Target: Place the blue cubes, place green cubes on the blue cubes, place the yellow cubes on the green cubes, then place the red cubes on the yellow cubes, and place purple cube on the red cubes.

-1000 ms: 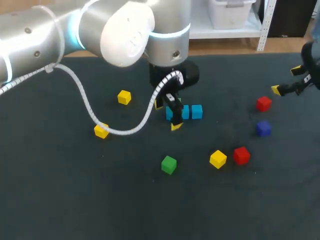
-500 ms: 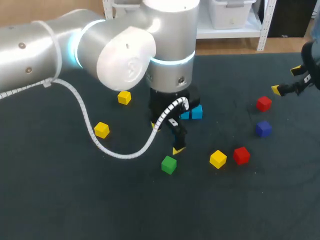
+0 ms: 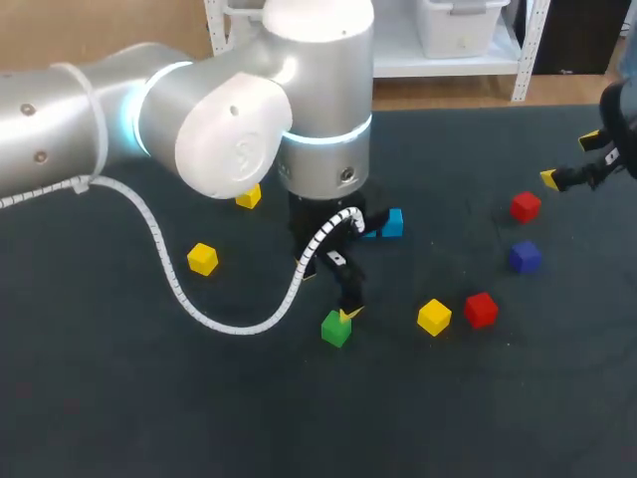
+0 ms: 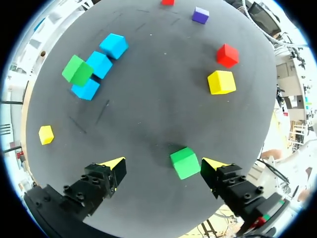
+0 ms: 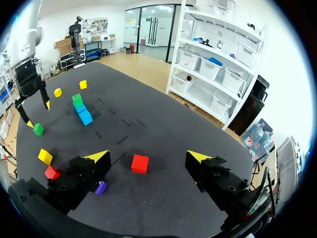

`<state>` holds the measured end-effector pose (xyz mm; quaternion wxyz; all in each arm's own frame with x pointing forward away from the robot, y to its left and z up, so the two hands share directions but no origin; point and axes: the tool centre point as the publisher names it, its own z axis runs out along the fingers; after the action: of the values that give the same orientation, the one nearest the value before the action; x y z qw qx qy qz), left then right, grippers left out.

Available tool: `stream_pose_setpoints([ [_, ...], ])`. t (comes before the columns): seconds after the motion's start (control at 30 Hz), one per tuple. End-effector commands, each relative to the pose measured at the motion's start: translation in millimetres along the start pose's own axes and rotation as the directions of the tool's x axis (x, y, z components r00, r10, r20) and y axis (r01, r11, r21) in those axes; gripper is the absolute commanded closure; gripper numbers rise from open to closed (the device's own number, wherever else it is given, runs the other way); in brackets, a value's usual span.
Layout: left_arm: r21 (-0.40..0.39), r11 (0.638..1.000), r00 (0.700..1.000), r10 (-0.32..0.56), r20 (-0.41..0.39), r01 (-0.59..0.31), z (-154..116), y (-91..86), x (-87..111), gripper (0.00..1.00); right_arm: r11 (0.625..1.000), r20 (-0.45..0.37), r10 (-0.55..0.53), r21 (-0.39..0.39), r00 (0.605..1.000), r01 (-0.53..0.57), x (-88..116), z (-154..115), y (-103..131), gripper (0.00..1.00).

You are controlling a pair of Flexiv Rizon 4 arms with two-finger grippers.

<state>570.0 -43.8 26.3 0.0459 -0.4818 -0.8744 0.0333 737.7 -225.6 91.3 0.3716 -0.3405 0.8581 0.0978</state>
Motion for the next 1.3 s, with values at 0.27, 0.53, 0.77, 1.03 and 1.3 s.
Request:
stream_pose_setpoints([
  [0.27, 0.066, 0.998, 1.0, 0.016, -0.009, -0.016, 19, -1.2, -1.5, 0.0, 1.0, -0.001, 0.0, 0.004, 1.0, 0.0, 0, 1, 0, 0.0],
  [0.53, 0.063, 0.998, 0.999, 0.024, -0.033, -0.022, 26, -2.5, -5.8, 0.09, 1.0, -0.001, 0.0, 0.004, 1.0, 0.0, 0, 1, 0, 0.0],
  [0.77, 0.069, 0.997, 0.999, 0.034, -0.041, -0.032, 28, -4.5, -8.1, 1.0, 1.0, -0.001, 0.0, 0.004, 1.0, 0.0, 0, 1, 0, 0.0],
  [1.03, 0.044, 0.998, 0.998, 0.055, -0.038, -0.054, 23, -4.9, -12.5, 1.0, 1.0, -0.001, 0.0, 0.004, 1.0, 0.0, 0, 1, 0, 0.0],
  [1.3, 0.015, 0.997, 0.996, 0.082, -0.042, -0.081, 18, -3.4, -12.6, 0.59, 1.0, -0.001, 0.0, 0.004, 1.0, 0.0, 0, 1, 0, 0.0],
])
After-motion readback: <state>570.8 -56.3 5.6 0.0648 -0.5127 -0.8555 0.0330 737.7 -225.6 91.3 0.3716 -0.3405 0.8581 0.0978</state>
